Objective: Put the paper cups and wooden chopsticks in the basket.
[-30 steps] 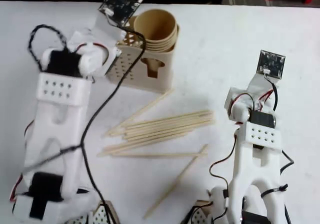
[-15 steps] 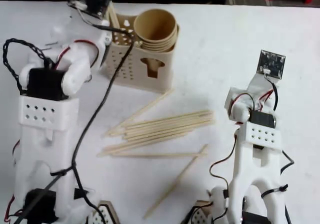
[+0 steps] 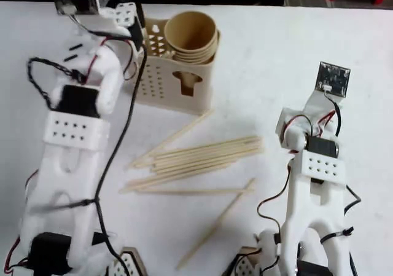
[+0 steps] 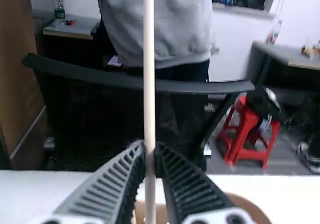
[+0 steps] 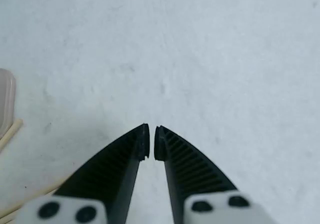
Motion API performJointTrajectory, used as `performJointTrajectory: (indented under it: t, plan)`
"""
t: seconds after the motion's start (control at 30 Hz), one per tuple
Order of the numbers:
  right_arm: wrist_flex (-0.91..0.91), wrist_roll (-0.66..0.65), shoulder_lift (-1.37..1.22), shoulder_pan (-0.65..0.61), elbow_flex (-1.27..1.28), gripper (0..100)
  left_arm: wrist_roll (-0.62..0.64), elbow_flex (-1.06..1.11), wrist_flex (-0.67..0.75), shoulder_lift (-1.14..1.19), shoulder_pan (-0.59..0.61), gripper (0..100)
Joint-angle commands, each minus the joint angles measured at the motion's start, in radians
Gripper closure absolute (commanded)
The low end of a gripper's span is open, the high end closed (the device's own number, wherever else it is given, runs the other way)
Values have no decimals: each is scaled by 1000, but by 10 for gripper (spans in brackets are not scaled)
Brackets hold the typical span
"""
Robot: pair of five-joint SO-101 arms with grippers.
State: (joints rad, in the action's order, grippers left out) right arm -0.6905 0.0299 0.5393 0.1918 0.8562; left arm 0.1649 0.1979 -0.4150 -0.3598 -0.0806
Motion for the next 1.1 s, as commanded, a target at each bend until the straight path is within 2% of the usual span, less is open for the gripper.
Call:
performJointTrajectory:
  t: [0.0, 0.1, 0.23, 0.33, 0.4, 0.5, 0.7, 0.97, 1.07]
  plan:
    - [16, -2, 36, 12, -26, 964, 26, 180, 295, -44, -10, 978]
    - [16, -2, 36, 12, -26, 964, 26, 276, 379, -42, -8, 978]
    - [16, -2, 36, 12, -26, 964, 25, 344, 413, -42, -8, 972]
    - [16, -2, 36, 12, -26, 964, 25, 347, 400, -50, -8, 909]
    - [16, -2, 36, 12, -26, 964, 25, 322, 345, -59, -7, 857]
    - [16, -2, 36, 12, -26, 964, 18, 267, 164, -111, -2, 849]
    - [16, -2, 36, 12, -26, 964, -127, 175, -143, -300, -5, 849]
    - [16, -2, 36, 12, -26, 964, -140, 169, -310, -456, 2, 850]
    - [16, -2, 36, 12, -26, 964, -199, 167, -368, -476, 2, 850]
